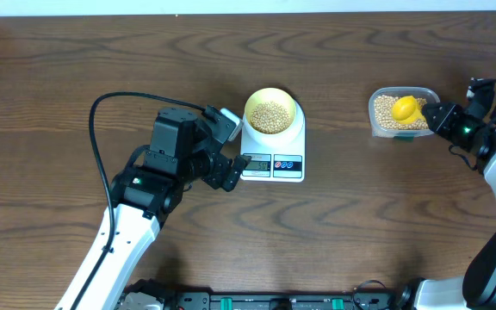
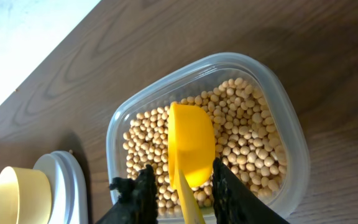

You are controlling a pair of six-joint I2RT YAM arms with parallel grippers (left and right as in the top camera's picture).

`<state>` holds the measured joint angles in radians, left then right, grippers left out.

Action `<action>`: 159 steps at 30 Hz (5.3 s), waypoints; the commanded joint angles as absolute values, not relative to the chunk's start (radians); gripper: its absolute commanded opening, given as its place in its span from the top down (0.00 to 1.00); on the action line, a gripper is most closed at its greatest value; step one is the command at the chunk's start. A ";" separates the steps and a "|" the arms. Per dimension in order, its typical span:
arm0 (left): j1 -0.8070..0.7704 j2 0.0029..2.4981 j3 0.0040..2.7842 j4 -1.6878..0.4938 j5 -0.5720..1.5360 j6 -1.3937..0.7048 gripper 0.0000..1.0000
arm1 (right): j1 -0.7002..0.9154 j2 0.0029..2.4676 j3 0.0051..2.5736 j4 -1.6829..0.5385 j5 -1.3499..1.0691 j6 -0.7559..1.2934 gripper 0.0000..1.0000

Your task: Scoop item into bowl and weigh 50g on scale

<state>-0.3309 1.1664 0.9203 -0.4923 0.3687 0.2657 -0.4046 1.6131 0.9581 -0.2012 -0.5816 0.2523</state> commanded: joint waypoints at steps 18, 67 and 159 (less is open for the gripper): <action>-0.326 1.156 0.919 -0.492 0.381 0.264 0.09 | -0.406 1.612 0.961 -0.203 -0.592 0.258 0.01; -0.326 1.156 0.919 -0.492 0.381 0.264 0.09 | -0.384 1.215 0.961 -0.537 -0.441 -0.118 0.01; -0.326 1.156 0.919 -0.492 0.381 0.264 0.09 | -0.335 1.190 0.961 -0.573 -0.320 -0.129 0.01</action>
<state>-0.3309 1.1664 0.9207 -0.4923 0.3687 0.2657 -0.3397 1.1900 0.9581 -0.5690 -0.3210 -0.1146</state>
